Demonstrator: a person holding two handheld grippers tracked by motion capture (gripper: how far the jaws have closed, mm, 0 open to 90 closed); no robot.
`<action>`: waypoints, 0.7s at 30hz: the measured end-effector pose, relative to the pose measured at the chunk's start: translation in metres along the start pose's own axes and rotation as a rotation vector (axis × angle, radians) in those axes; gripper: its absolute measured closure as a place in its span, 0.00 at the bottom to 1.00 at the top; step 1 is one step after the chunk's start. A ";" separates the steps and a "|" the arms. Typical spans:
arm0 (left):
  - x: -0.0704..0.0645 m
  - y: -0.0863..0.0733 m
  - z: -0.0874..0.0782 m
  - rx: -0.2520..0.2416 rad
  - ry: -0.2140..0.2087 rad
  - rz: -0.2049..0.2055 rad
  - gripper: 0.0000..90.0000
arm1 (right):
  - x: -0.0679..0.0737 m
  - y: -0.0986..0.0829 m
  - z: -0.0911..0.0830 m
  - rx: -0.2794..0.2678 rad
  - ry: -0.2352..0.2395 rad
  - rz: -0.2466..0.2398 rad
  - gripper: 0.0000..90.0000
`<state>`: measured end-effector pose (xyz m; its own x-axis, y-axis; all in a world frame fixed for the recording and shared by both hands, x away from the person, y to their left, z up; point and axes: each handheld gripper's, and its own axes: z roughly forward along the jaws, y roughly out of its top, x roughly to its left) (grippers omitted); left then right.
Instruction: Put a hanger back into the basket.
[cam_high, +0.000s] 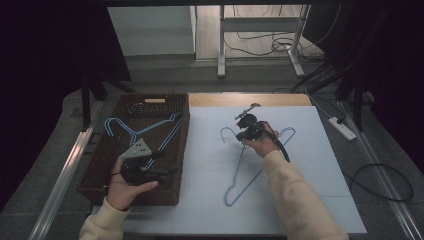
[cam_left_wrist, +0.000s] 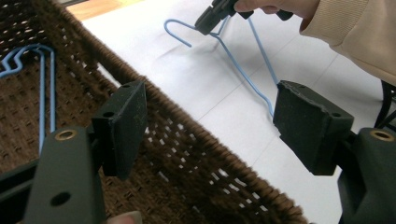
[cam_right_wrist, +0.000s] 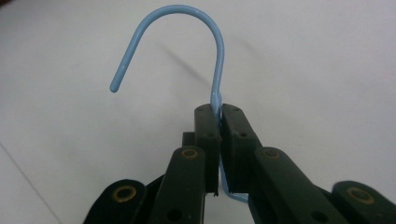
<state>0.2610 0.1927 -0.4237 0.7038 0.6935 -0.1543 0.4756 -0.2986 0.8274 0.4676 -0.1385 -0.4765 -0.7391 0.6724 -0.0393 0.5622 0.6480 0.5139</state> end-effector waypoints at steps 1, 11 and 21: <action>-0.001 0.001 0.001 0.000 -0.008 0.003 0.30 | 0.001 -0.001 -0.004 -0.018 -0.005 0.005 0.96; -0.015 0.012 0.012 0.014 -0.032 0.019 0.30 | 0.005 -0.012 -0.040 -0.140 -0.020 0.033 0.96; -0.021 0.016 0.024 0.036 -0.048 0.030 0.30 | 0.006 -0.023 -0.056 -0.217 -0.018 0.052 0.96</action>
<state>0.2667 0.1580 -0.4204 0.7421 0.6519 -0.1558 0.4719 -0.3430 0.8122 0.4291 -0.1694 -0.4403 -0.7038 0.7101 -0.0222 0.5047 0.5216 0.6879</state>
